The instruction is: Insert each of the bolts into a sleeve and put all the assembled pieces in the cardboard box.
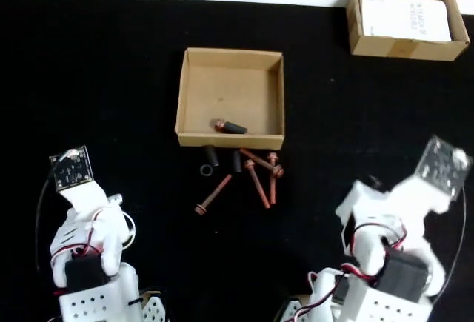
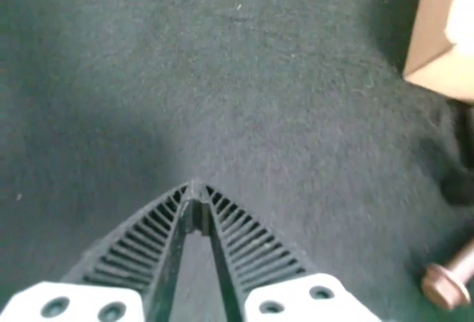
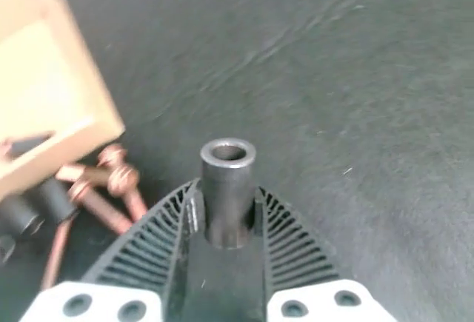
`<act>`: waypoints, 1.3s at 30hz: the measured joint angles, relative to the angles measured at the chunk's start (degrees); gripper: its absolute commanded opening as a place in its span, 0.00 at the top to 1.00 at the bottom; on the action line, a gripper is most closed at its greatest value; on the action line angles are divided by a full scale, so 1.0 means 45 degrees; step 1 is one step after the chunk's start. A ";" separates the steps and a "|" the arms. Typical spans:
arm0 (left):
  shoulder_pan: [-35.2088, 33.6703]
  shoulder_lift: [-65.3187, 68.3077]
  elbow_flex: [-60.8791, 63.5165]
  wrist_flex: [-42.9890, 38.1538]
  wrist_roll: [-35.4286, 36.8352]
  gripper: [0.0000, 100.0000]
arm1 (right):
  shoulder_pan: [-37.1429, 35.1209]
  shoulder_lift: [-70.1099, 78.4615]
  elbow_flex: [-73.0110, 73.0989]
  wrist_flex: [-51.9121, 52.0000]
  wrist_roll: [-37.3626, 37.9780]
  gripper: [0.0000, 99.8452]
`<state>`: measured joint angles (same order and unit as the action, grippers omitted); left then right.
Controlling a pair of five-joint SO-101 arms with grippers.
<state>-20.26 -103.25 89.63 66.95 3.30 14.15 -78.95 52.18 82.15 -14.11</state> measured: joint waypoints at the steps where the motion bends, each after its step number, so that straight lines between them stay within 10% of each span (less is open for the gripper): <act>1: 0.0039 0.0000 -0.0332 0.0195 -0.0410 0.99 | 0.0352 -0.0508 0.0821 -0.0508 0.0000 0.99; 10: 0.1778 0.1700 -0.5079 0.2344 -0.1875 0.99 | 0.2520 -0.3751 0.3927 -0.3341 0.1778 0.99; 27: 1.0686 1.6567 -1.6137 0.5099 0.7365 0.93 | 0.5919 -0.5607 0.9026 -0.7131 0.1993 0.99; 39: 1.1350 2.4811 -2.0650 0.5138 0.8928 0.79 | 0.8068 -0.5626 0.9670 -0.7150 0.1504 0.99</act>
<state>30.81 8.40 -3.30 90.07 43.47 50.46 -104.26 95.69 49.98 -7.34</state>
